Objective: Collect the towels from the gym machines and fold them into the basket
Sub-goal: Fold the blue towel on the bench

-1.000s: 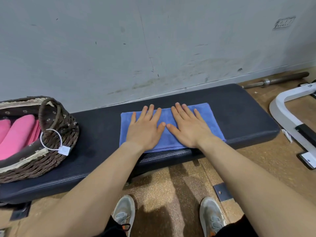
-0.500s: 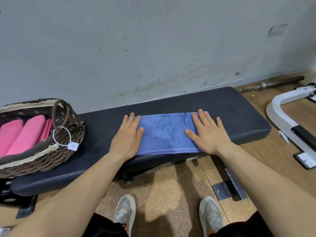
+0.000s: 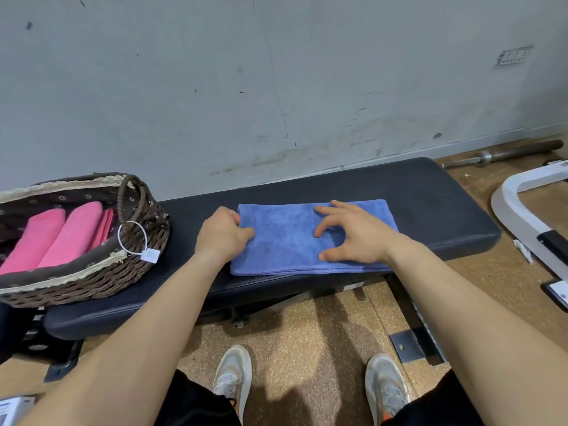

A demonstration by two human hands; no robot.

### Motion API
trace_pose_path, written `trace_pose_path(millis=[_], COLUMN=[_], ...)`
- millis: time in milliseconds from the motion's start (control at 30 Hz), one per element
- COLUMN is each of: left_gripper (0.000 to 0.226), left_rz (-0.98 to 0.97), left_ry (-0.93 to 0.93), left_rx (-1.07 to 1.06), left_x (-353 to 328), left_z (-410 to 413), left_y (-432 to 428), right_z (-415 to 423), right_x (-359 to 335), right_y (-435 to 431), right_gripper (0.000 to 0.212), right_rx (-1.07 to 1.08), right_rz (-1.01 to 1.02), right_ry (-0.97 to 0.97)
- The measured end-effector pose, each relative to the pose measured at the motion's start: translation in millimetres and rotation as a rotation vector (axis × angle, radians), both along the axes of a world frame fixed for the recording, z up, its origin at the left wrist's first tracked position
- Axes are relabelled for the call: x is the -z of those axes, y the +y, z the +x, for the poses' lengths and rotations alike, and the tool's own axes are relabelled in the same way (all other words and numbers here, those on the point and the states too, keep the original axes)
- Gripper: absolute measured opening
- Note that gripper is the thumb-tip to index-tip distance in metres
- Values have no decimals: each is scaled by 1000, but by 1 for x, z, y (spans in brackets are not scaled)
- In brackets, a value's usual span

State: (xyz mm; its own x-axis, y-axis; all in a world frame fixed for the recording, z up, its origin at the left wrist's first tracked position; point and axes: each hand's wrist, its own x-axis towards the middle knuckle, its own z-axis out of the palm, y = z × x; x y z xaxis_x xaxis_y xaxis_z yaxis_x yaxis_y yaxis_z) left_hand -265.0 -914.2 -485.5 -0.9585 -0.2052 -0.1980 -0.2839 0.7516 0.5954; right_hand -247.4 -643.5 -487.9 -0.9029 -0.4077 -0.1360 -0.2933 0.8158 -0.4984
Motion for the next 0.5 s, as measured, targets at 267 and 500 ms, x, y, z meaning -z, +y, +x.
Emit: trace_pose_path(millis=[267, 500], left_gripper=[33, 23], left_rz=[491, 575], left_ry=[110, 208], left_rx=[-79, 68], left_x=[-42, -81], left_z=[-17, -12], left_y=[-14, 17], right_z=[-4, -4], right_x=[8, 4], right_y=[-37, -67], right_gripper=[44, 24], right_rx=[6, -35], right_rz=[-13, -88], right_ry=[39, 180])
